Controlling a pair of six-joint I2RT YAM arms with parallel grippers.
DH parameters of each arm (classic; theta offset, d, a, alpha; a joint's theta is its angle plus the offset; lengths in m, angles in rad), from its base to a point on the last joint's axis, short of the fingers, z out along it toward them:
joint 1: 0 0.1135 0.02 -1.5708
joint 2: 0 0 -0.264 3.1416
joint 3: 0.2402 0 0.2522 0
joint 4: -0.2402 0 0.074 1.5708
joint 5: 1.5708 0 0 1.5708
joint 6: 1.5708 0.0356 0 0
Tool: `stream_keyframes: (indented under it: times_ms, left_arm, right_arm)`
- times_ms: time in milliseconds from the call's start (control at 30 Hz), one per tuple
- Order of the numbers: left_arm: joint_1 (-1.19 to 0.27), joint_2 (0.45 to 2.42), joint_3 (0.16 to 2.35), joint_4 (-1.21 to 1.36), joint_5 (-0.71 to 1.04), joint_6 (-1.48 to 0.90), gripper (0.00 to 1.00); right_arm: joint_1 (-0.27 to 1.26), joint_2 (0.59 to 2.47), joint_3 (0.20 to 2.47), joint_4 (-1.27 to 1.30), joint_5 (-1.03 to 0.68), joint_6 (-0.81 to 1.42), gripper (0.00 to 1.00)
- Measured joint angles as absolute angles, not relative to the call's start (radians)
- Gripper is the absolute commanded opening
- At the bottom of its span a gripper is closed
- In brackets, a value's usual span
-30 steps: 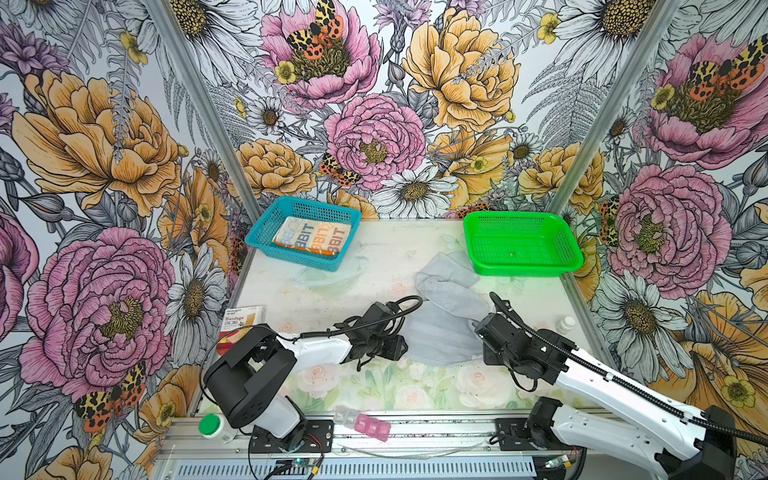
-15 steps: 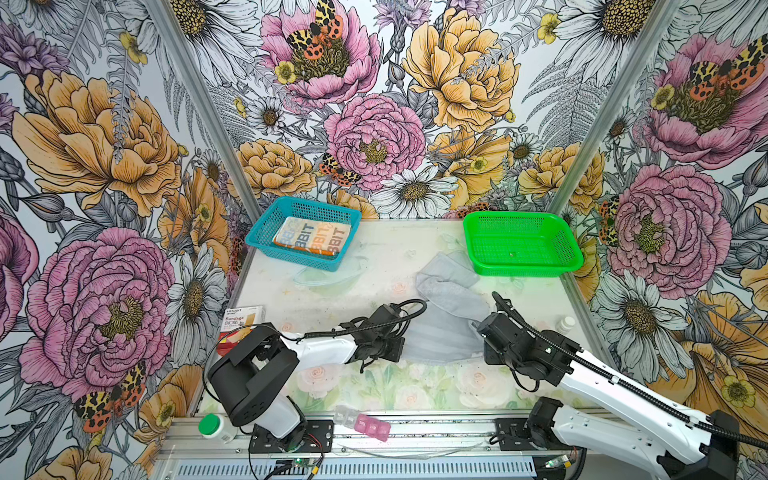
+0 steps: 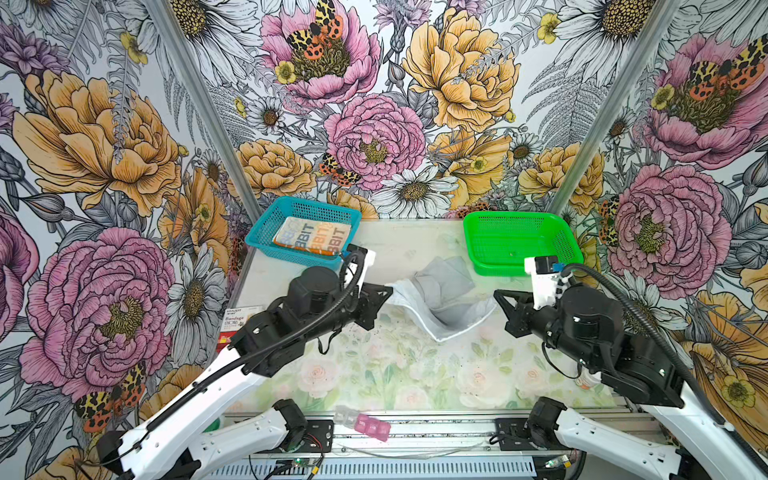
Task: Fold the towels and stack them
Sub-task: 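Lift the grey towel high with both grippers, spreading the corners apart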
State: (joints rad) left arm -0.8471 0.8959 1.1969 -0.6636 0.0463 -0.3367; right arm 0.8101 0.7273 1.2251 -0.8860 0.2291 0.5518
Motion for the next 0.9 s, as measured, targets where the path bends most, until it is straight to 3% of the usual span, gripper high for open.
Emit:
stream_keyframes:
  times_ms: [167,500,900]
  left_arm:
    - [-0.868,0.812,1.387,-0.730,-0.002,-0.264,0.00]
    - [-0.873,0.855,1.761,-0.764,-0.014,-0.112,0.00]
    - [-0.872,0.893,1.917,-0.789,0.027,-0.029,0.00]
  right_arm:
    - [0.810,0.751,1.470,-0.842,0.211,0.469,0.00]
    - [0.812,0.966,1.919,-0.795,0.070,0.364,0.00]
    - [0.813,1.044,2.105,-0.796,-0.055,0.345,0.00]
